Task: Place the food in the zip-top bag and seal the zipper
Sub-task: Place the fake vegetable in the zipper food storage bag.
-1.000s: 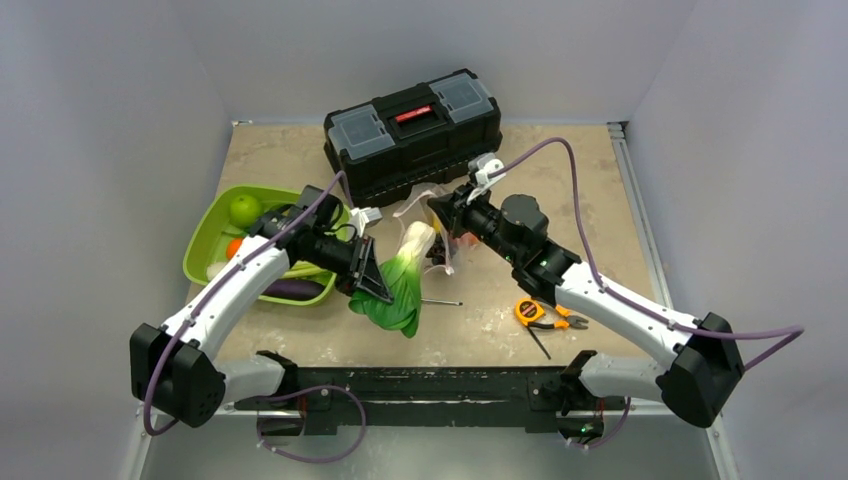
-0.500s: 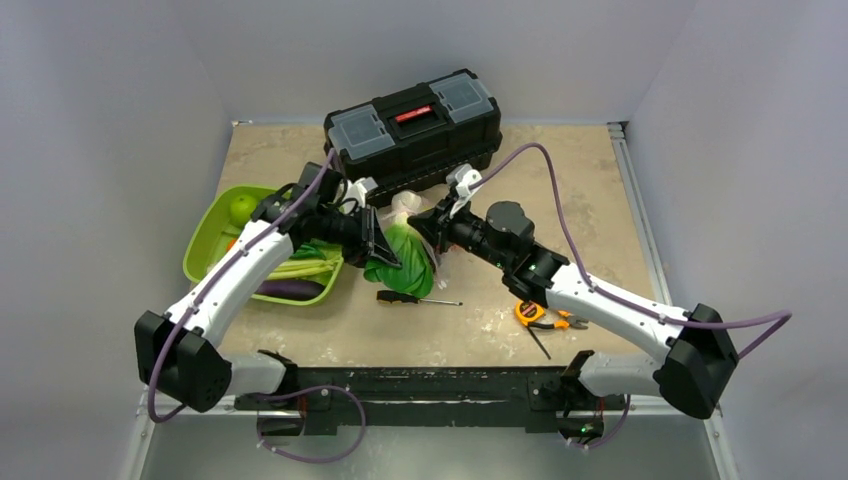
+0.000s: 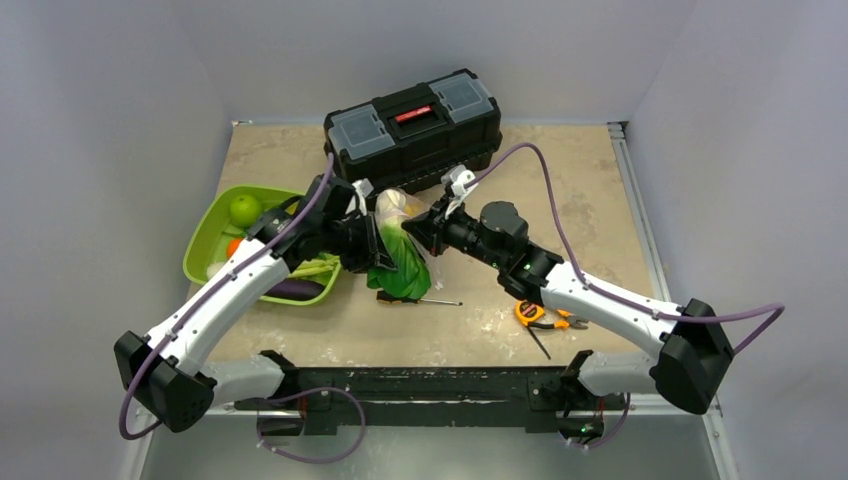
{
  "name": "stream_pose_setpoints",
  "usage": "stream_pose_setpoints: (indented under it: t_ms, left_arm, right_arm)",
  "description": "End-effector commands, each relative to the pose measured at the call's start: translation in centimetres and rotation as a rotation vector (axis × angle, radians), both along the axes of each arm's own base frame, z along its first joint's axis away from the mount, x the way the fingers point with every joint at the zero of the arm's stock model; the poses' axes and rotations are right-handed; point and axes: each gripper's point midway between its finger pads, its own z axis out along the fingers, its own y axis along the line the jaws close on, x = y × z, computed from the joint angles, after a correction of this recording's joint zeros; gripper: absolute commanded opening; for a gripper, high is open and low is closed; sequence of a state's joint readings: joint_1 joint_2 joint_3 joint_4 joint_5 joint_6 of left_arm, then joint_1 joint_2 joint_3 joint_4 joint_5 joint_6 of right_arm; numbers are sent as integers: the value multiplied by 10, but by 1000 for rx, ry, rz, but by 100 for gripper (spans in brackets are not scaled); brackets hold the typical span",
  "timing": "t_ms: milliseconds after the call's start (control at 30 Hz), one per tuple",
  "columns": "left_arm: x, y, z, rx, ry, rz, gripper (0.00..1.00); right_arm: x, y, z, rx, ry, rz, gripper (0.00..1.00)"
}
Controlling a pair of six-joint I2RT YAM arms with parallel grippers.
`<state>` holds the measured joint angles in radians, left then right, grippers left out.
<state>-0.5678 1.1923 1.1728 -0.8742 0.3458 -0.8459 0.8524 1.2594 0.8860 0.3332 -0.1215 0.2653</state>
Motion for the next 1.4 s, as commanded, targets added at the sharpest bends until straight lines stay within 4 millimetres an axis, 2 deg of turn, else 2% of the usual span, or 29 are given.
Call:
stream_pose_setpoints:
  t_ms: [0, 100, 200, 333, 400, 500, 600, 667, 733, 833, 933, 1133, 1233, 1367]
  left_arm:
    - [28, 13, 16, 128, -162, 66, 6]
    - [37, 17, 16, 174, -203, 83, 10]
    - [45, 11, 16, 178, -196, 77, 19]
    - [51, 3, 23, 165, -190, 60, 43]
    - [48, 2, 22, 157, -188, 46, 52]
    - [37, 1, 15, 141, -163, 16, 57]
    - [26, -1, 7, 113, -137, -8, 57]
    - [21, 2, 2, 118, -125, -8, 54]
    - [20, 7, -5, 138, -127, 0, 48]
    - [24, 11, -10, 169, -140, 14, 25]
    - [32, 12, -6, 183, -194, 12, 1]
    - [48, 25, 28, 165, -433, 131, 0]
    - [55, 34, 43, 211, -554, 174, 0]
    - [65, 37, 45, 327, -613, 194, 0]
  right_arm:
    - [-3, 7, 39, 90, -49, 25, 0]
    - [-3, 7, 39, 87, -49, 25, 0]
    - [-4, 9, 38, 86, -46, 29, 0]
    - [-4, 8, 37, 79, -45, 24, 0]
    - [-3, 5, 36, 75, -49, 13, 0]
    - [-1, 1, 35, 66, -57, -11, 0]
    - [1, 0, 34, 61, -61, -20, 0]
    - [1, 2, 33, 62, -60, -15, 0]
    - [1, 4, 32, 63, -56, -7, 0]
    - [1, 6, 31, 64, -51, -1, 0]
    - [1, 6, 31, 61, -48, 1, 0]
    - [1, 4, 33, 60, -50, -7, 0]
    - [1, 6, 35, 66, -51, -2, 0]
    - [-2, 11, 38, 86, -39, 27, 0]
